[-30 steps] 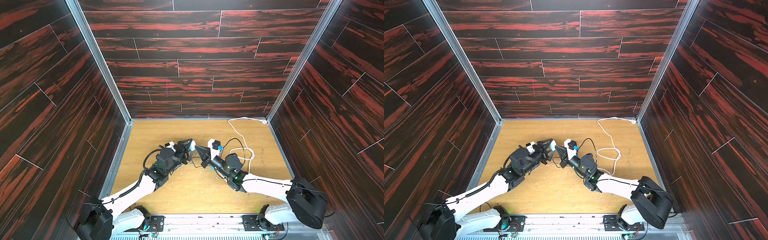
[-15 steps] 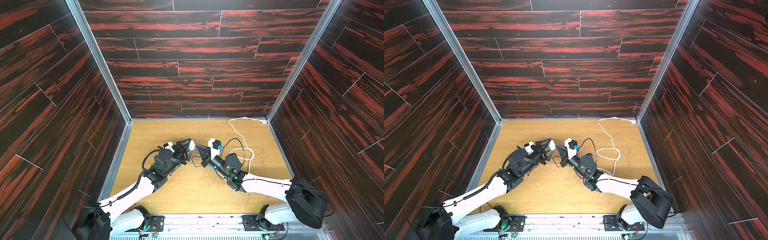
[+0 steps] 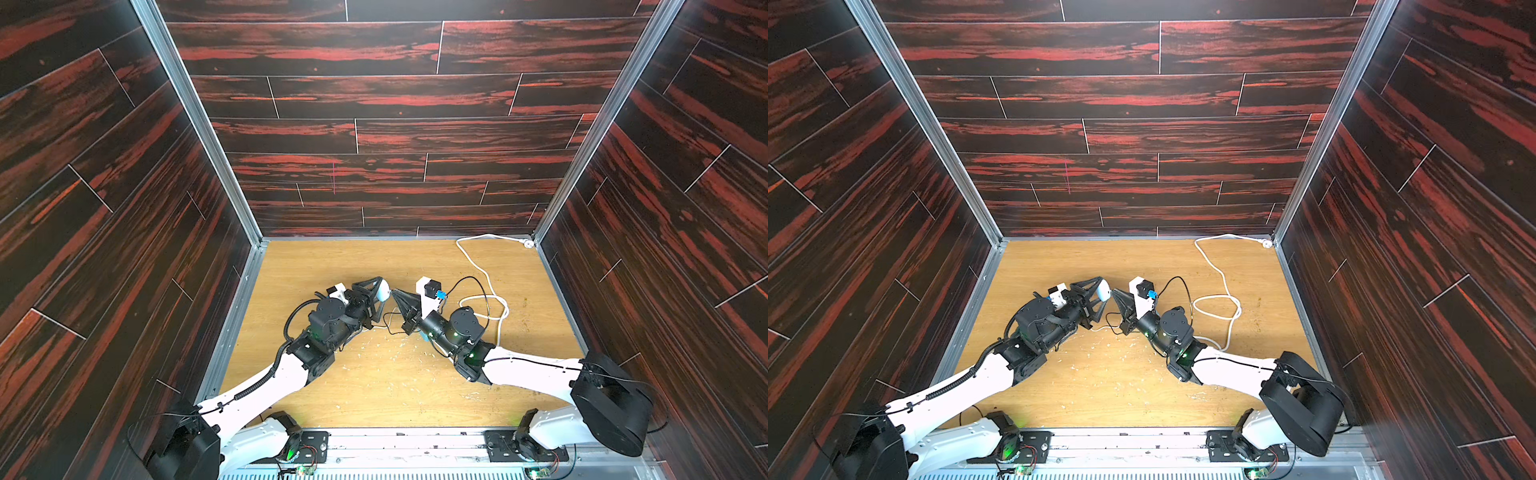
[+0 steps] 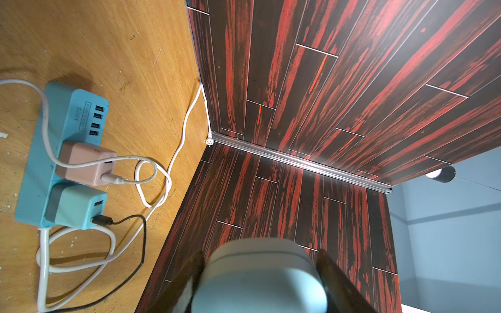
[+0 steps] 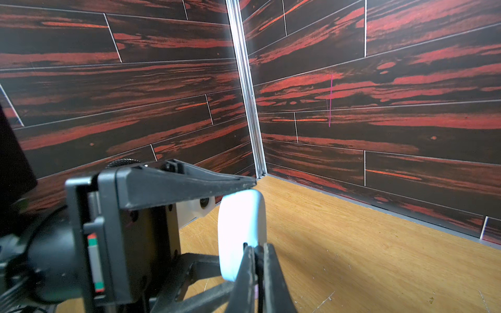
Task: Charge the bluetooth headset
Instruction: Insert the charging cable into the bluetooth headset.
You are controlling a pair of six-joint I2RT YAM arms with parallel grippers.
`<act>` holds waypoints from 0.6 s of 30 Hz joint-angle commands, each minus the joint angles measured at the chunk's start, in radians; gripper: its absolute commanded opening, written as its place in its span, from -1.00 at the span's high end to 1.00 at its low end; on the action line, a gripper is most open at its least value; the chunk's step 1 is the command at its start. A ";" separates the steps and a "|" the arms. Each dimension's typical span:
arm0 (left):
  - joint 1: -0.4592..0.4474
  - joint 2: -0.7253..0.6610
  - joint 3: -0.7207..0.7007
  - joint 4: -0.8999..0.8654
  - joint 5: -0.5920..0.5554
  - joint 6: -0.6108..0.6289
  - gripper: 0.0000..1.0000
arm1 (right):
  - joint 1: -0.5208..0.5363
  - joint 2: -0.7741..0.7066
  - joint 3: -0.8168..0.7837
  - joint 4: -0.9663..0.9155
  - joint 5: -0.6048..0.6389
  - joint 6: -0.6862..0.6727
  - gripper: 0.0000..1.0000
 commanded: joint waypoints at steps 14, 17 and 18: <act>-0.005 -0.022 -0.011 0.002 -0.023 0.027 0.77 | 0.004 -0.035 -0.025 0.032 -0.010 0.019 0.98; -0.005 -0.018 -0.008 0.002 -0.019 0.029 0.78 | 0.005 -0.025 -0.018 0.031 -0.021 0.025 0.98; -0.005 -0.018 -0.008 0.001 -0.019 0.030 0.78 | 0.006 -0.022 -0.015 0.032 -0.024 0.026 0.98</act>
